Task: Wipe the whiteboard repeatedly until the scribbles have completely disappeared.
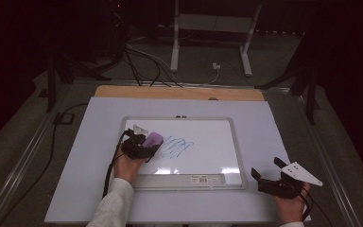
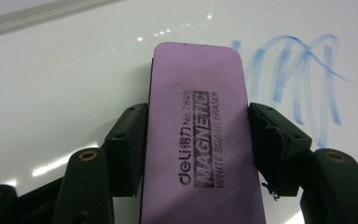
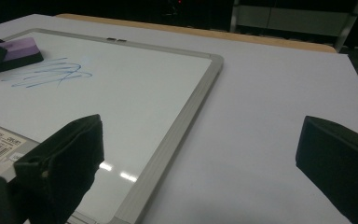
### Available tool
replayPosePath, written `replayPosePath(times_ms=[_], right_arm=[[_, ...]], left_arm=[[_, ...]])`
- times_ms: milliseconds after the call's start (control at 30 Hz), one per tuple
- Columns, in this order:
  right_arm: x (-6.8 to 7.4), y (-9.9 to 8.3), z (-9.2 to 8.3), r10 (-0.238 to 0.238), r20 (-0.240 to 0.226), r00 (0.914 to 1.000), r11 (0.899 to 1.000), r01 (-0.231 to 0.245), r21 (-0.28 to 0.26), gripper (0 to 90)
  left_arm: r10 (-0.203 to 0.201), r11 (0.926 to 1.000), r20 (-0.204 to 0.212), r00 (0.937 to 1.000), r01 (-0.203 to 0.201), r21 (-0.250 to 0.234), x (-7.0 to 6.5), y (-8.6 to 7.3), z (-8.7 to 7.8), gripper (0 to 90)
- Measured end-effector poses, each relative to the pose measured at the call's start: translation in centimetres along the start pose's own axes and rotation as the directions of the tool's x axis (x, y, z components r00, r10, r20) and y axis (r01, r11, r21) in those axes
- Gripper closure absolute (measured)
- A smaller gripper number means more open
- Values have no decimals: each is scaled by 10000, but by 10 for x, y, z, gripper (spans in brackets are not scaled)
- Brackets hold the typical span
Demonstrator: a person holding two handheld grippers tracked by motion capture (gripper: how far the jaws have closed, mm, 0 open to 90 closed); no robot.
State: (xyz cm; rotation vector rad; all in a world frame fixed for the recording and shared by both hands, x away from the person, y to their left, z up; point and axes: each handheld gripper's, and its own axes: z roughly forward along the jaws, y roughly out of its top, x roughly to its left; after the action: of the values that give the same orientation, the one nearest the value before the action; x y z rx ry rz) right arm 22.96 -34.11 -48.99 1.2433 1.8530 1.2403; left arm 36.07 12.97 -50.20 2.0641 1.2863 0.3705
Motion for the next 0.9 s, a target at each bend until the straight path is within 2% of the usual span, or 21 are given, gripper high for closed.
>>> replayPosePath(times_ms=[67,167,500,633,700,833,900], right_arm=[[0,0,0,1,-4,10000,10000,-1,16,9],[0,0,0,-28,-20,10000,10000,28,11,9],[1,0,1,-47,-42,10000,10000,47,46,9],[1,0,1,-49,-42,10000,10000,49,40,9],[1,0,1,-48,-42,10000,10000,49,46,9],[1,0,0,-27,-23,10000,10000,27,15,9],[0,0,0,7,-3,10000,10000,-7,-3,10]], left_arm=[[-86,10000,-72,9999,86,22,2,2,1,419],[-4,10000,-211,9998,5,4,-2,1,1,419],[501,9987,517,9974,-503,36,-30,-7,-2,419],[873,9961,907,9920,-882,65,-43,-10,-4,419],[1080,9939,975,9894,-1097,125,-49,-11,-4,419],[1092,9937,968,9893,-1113,161,-47,-10,-4,419],[954,9952,638,9934,-964,136,-41,-9,-5,419]])
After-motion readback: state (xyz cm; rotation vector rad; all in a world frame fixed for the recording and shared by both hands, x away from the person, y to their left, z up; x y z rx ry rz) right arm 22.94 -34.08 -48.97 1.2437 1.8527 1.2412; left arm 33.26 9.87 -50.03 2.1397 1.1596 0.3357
